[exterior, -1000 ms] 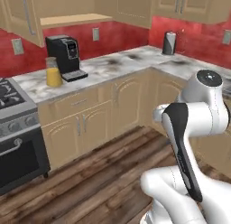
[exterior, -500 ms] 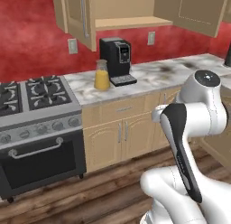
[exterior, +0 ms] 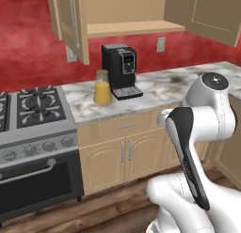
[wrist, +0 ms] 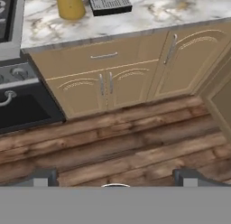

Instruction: There is a tray on the dining counter. Grab the cup, mug, and pitcher and place them on the tray. The pitcher may be placed next to the tray if it cannot fit the tray.

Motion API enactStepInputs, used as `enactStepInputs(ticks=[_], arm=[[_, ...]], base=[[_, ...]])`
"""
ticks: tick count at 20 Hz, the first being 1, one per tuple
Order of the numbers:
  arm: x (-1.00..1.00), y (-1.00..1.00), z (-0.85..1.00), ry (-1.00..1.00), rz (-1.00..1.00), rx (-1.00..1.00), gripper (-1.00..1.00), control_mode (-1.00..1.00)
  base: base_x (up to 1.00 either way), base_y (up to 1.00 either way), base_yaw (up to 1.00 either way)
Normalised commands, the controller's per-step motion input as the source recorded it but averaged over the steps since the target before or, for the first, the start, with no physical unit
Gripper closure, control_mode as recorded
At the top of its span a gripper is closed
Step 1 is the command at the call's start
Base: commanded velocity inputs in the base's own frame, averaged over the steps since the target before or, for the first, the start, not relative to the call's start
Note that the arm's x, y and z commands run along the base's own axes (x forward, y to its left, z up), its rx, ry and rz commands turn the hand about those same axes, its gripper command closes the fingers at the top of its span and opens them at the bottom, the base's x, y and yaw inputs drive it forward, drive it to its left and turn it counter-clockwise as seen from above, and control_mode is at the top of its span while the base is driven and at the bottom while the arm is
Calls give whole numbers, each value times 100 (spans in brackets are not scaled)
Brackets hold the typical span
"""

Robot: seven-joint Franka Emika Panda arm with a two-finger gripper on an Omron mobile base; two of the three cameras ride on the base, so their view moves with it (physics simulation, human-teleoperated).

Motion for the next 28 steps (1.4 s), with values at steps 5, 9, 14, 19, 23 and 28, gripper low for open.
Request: enactStepInputs(ticks=[5, 9, 14, 19, 23, 28], arm=[[0, 0, 0, 0, 0, 0, -100, 100], [0, 0, 0, 0, 0, 0, -100, 100], [0, 0, 0, 0, 0, 0, -100, 100], [0, 0, 0, 0, 0, 0, -100, 100], [0, 0, 0, 0, 0, 0, -100, 100], [0, 0, 0, 0, 0, 0, -100, 100]], base=[[69, -13, 22], [64, -14, 26], [61, -27, 19], [59, -34, 11], [52, -42, 3], [39, -27, 0]])
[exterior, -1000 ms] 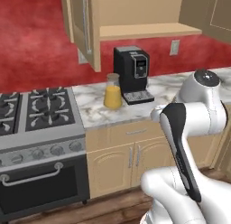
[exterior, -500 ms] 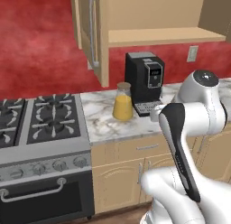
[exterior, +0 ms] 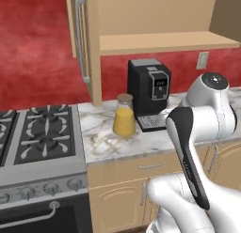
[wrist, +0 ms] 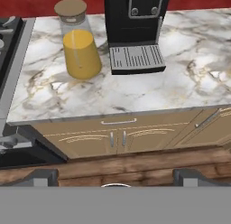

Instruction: There is a tray on the dining counter. Grab the cup, mug, and pitcher and place them on the tray. The pitcher may be placed next to the tray if it cannot fit the tray.

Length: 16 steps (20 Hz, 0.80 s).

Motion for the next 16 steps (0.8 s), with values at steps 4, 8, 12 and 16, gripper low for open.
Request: enactStepInputs(ticks=[4, 8, 12, 16], arm=[[0, 0, 0, 0, 0, 0, -100, 100], [0, 0, 0, 0, 0, 0, -100, 100], [0, 0, 0, 0, 0, 0, -100, 100], [0, 0, 0, 0, 0, 0, -100, 100]], base=[[38, -12, 0], [28, -2, 0], [35, 0, 0], [50, 0, 0]])
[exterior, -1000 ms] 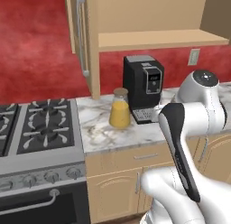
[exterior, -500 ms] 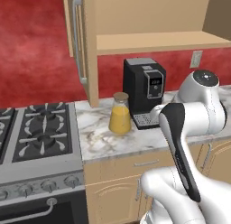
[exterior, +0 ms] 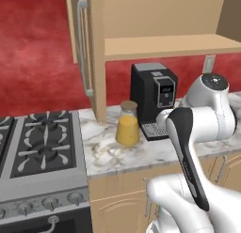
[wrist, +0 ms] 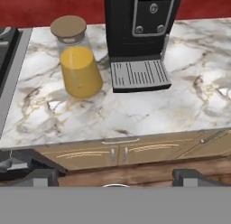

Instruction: There is a tray on the dining counter. Grab the cup, mug, and pitcher and place them on the tray. The pitcher may be placed next to the tray if it cannot fit the tray.

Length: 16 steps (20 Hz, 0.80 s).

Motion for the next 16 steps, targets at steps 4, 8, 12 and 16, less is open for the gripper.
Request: enactStepInputs(ticks=[4, 8, 12, 16], arm=[[0, 0, 0, 0, 0, 0, -100, 100], [0, 0, 0, 0, 0, 0, -100, 100], [19, 2, -15, 5, 2, 0, -100, -100], [31, 18, -29, 12, 4, 0, -100, -100]], base=[[45, 0, 0], [49, 0, 0], [24, 0, 1], [0, 0, 0]])
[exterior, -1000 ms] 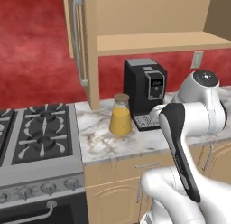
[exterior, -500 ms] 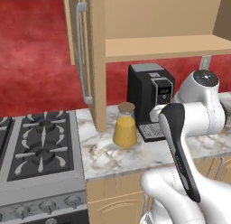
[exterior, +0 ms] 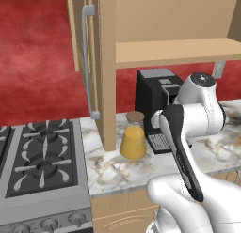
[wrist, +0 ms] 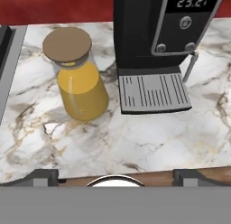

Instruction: There is a tray on the dining counter. Grab the cup, mug, and pitcher and place them on the tray. The pitcher may be placed next to the tray if it cannot fit the tray.

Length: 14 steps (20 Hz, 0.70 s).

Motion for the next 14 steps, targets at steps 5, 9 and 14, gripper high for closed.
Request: enactStepInputs(ticks=[5, 9, 14], arm=[[25, 22, -36, 10, 4, 0, -100, -100], [29, 25, -40, 11, 4, 0, -100, -100], [32, 23, -40, 10, 3, 0, -100, -100]], base=[[0, 0, 0], [0, 0, 0], [0, 0, 0]])
